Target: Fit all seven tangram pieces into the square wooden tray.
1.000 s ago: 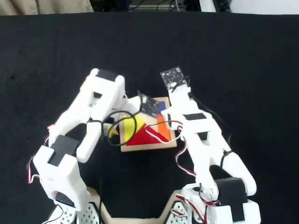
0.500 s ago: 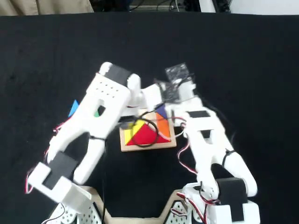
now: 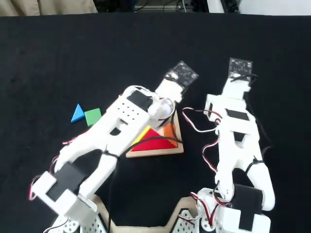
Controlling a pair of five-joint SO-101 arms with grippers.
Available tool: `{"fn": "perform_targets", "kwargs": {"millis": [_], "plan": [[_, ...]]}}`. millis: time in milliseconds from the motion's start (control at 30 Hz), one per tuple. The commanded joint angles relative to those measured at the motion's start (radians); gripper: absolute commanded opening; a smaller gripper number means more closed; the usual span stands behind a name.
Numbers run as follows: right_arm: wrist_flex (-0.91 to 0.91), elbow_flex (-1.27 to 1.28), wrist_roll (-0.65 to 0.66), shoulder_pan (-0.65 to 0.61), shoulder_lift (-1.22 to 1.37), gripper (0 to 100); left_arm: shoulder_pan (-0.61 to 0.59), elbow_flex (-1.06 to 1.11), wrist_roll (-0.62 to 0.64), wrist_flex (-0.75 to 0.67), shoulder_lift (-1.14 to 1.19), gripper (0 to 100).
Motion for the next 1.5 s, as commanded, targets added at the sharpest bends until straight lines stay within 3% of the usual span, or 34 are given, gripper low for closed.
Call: {"fn": "perform_targets", "kwargs": {"millis": [0, 167, 467, 700, 867, 1333, 1467], "plan": [[-0.018, -0.056, -0.020, 0.028, -0.005, 1.1, -0.041, -0.019, 0.282, -0.103, 0.078, 3], [-0.018, -0.056, -0.018, 0.023, -0.004, 1.1, -0.061, -0.031, 0.525, -0.103, 0.189, 3], [-0.020, -0.056, -0.014, 0.021, -0.004, 1.1, -0.018, -0.033, 0.649, -0.104, 0.192, 3], [-0.020, -0.056, -0.014, 0.020, -0.004, 1.1, -0.002, -0.062, 0.795, -0.029, 0.192, 18], [-0.020, -0.056, -0.012, 0.020, -0.004, 1.1, -0.007, -0.125, 0.801, 0.049, 0.193, 18], [-0.020, -0.053, -0.011, -0.005, -0.004, 1.1, -0.013, -0.130, 0.789, 0.052, 0.193, 19], [-0.020, -0.053, -0.011, -0.005, -0.004, 1.1, -0.035, -0.133, 0.666, 0.071, 0.189, 18]]}}
